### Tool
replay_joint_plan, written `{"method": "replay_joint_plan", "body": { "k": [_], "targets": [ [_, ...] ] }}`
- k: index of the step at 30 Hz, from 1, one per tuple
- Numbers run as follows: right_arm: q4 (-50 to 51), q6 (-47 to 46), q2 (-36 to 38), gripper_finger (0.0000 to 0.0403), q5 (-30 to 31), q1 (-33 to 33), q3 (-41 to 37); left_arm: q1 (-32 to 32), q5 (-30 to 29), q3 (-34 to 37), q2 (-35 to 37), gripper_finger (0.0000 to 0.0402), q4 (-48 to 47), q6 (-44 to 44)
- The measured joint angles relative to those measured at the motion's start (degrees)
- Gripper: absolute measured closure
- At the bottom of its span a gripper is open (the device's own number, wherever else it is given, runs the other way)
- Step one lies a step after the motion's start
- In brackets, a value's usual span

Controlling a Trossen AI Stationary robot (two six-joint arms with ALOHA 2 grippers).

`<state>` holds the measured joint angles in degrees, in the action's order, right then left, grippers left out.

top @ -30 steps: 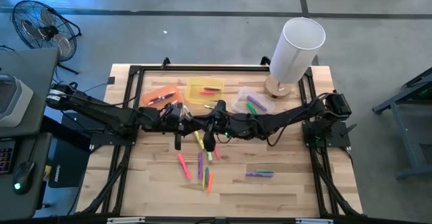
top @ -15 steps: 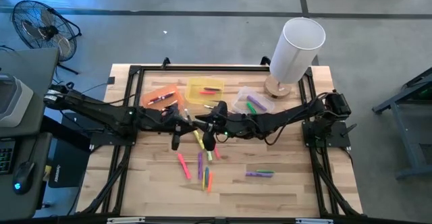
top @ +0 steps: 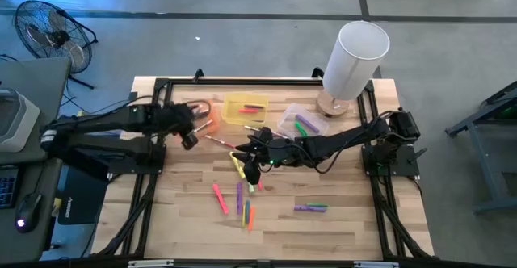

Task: Pick & Place Markers
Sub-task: Put the green marker pen into the orange bin, then put the purple highlighter pen into the white bin

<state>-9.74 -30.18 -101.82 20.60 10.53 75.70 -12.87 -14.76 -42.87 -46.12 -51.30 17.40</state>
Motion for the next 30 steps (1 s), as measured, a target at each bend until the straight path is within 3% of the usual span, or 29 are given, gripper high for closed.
{"method": "replay_joint_plan", "body": {
  "k": [3, 12, 24, 30],
  "targets": [
    [-0.05, -0.22, 0.00, 0.0285, 0.43, 0.00, 0.00, -6.80, 6.33, -0.07, -0.87, 0.0369, 0.79, -3.75],
    [-0.58, -0.92, 0.00, 0.0284, -0.08, 0.70, 0.00, -18.92, 11.56, -0.07, -11.65, 0.0369, 1.22, -6.27],
    [-0.38, -0.92, 0.00, 0.0284, 1.14, 2.18, 0.00, -22.92, 13.76, -0.09, -25.79, 0.0337, 1.48, -6.70],
    [-0.34, -0.91, 0.00, 0.0284, 1.74, 2.18, 0.00, -22.75, 13.78, -0.09, -28.09, 0.0333, 1.68, -6.68]
  ]
}}
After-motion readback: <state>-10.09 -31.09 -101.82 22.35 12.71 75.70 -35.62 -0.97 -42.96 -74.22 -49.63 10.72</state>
